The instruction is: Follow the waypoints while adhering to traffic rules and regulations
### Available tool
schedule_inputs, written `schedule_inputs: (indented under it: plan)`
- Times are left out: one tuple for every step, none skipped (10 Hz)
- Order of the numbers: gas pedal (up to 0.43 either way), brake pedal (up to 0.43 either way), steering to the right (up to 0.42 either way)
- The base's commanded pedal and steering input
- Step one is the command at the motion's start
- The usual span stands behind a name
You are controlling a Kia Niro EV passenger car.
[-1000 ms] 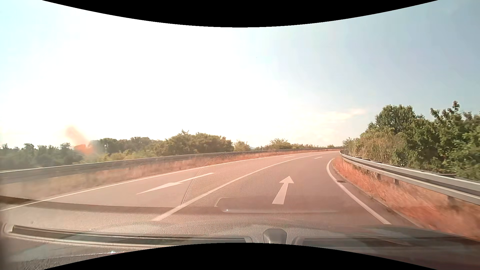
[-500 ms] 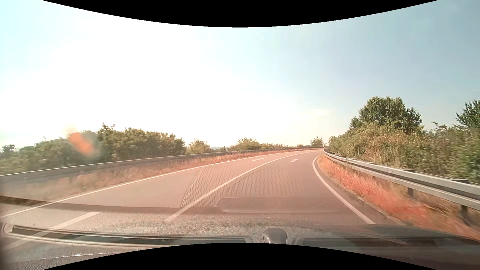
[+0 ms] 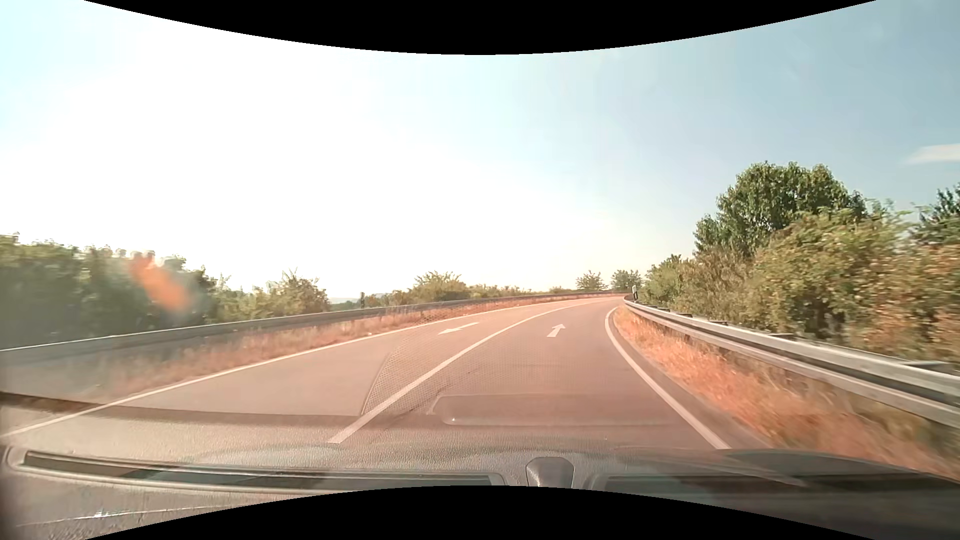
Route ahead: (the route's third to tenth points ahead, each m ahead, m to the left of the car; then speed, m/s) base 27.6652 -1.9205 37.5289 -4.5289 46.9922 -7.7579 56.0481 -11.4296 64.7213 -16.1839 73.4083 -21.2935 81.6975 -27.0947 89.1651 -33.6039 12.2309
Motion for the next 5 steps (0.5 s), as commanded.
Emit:
schedule_inputs:
  plan:
    - [0.319, 0.0, 0.053]
    - [0.319, 0.0, 0.049]
    - [0.319, 0.0, 0.048]
    - [0.319, 0.0, 0.047]
    - [0.287, 0.0, 0.046]
